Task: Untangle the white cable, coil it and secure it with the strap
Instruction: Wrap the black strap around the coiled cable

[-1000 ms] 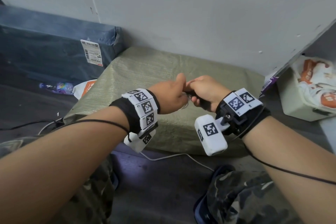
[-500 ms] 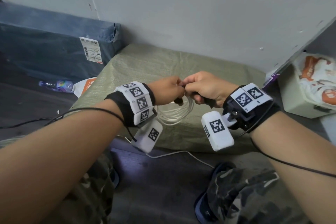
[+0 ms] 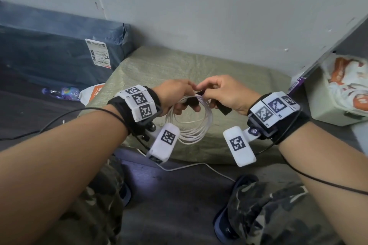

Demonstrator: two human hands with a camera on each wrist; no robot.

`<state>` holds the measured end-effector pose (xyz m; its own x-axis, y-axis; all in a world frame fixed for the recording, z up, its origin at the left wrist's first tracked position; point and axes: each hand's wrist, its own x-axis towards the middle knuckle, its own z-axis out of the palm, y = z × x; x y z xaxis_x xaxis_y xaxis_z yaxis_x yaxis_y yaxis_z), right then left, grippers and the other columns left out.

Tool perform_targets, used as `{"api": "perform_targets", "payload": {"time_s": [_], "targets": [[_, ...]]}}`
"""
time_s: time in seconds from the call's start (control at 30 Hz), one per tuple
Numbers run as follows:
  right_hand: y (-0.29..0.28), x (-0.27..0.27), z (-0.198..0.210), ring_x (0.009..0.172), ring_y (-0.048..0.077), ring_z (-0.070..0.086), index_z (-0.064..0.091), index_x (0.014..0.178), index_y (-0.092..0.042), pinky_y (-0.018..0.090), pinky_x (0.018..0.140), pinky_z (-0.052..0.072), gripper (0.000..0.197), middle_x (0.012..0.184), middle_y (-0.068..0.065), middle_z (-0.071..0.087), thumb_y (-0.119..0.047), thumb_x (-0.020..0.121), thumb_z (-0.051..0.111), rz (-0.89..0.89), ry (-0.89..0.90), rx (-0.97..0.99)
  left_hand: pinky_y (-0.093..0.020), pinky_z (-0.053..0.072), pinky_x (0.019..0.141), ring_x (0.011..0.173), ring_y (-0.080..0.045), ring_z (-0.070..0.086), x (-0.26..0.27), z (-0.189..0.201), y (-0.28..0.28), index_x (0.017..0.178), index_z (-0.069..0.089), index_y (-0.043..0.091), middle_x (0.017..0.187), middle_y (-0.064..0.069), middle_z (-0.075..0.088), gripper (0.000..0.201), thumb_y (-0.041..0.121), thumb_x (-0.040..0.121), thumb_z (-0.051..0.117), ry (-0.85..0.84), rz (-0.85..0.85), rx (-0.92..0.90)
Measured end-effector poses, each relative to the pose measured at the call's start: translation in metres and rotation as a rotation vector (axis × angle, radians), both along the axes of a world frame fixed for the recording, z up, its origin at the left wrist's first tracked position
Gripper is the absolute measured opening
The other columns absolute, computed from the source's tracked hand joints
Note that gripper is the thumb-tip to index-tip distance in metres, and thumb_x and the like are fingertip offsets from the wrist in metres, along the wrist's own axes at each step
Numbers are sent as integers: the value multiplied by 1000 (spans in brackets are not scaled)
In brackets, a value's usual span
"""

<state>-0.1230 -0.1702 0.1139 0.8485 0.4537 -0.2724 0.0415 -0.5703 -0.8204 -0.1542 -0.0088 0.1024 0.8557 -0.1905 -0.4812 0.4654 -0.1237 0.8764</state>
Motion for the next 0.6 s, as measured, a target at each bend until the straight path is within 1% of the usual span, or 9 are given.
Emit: {"api": "perform_targets", "payload": {"time_s": [0.07, 0.13, 0.17, 0.2, 0.27, 0.33, 0.43, 0.53, 0.6], "targets": [[-5, 1, -2, 85, 10, 61, 63, 98, -24, 27, 78, 45, 18, 101, -2, 65, -16, 82, 64, 39, -164, -132, -22, 25, 39, 34, -12, 30, 1, -3, 0, 108, 53, 11, 69, -18, 69, 26, 1, 87, 41, 16, 35, 34], [-8, -1, -4, 101, 13, 51, 62, 95, -26, 30, 88, 38, 13, 109, -3, 56, -27, 82, 64, 59, -349, -246, -25, 27, 41, 36, -12, 32, 1, -7, -1, 109, 50, 14, 70, -17, 70, 25, 3, 89, 40, 24, 50, 67], [-7, -2, -4, 100, 14, 49, 63, 89, -24, 30, 88, 38, 11, 104, -3, 53, -32, 82, 64, 59, -398, -248, -26, 28, 41, 36, -12, 33, 1, -8, -2, 108, 49, 16, 70, -15, 71, 24, 3, 90, 39, 24, 61, 76], [-5, -4, -5, 93, 14, 49, 63, 83, -22, 28, 83, 38, 16, 96, -3, 52, -39, 82, 64, 73, -419, -253, -26, 29, 40, 36, -12, 34, 1, -10, -4, 107, 48, 16, 70, -14, 70, 23, 3, 90, 38, 19, 77, 78], [1, -7, -7, 75, 9, 48, 62, 78, -19, 23, 67, 35, 29, 81, -7, 48, -48, 81, 63, 142, -426, -321, -25, 30, 39, 36, -11, 34, 3, -12, -7, 107, 47, 15, 67, -12, 64, 23, 3, 91, 36, -1, 123, 73], [7, -12, -12, 66, 3, 43, 59, 79, -19, 24, 60, 31, 25, 75, -12, 44, -43, 82, 64, 196, -447, -350, -22, 31, 36, 35, -10, 35, 4, -14, -9, 112, 46, 13, 67, -8, 53, 24, 2, 92, 37, -18, 163, 66], [11, -16, -17, 62, 0, 41, 60, 84, -16, 22, 59, 29, 13, 71, -13, 43, -26, 82, 67, 167, -424, -258, -21, 31, 34, 33, -8, 35, 5, -17, -8, 111, 46, 13, 69, -8, 50, 21, 3, 93, 41, -23, 188, 37], [15, -17, -15, 52, 4, 39, 62, 82, -9, 15, 49, 29, 25, 62, -9, 45, -33, 81, 70, 136, -301, -224, -21, 32, 35, 33, -8, 36, 5, -18, -6, 100, 47, 16, 72, -8, 53, 15, 4, 94, 40, -13, 211, 0], [16, -14, -13, 47, 1, 39, 65, 84, -3, 11, 44, 30, 27, 59, -7, 47, -30, 82, 69, 119, -242, -207, -22, 32, 38, 35, -9, 36, 4, -19, -6, 99, 47, 15, 68, -7, 51, 15, 3, 95, 40, -13, 210, -7]]}}
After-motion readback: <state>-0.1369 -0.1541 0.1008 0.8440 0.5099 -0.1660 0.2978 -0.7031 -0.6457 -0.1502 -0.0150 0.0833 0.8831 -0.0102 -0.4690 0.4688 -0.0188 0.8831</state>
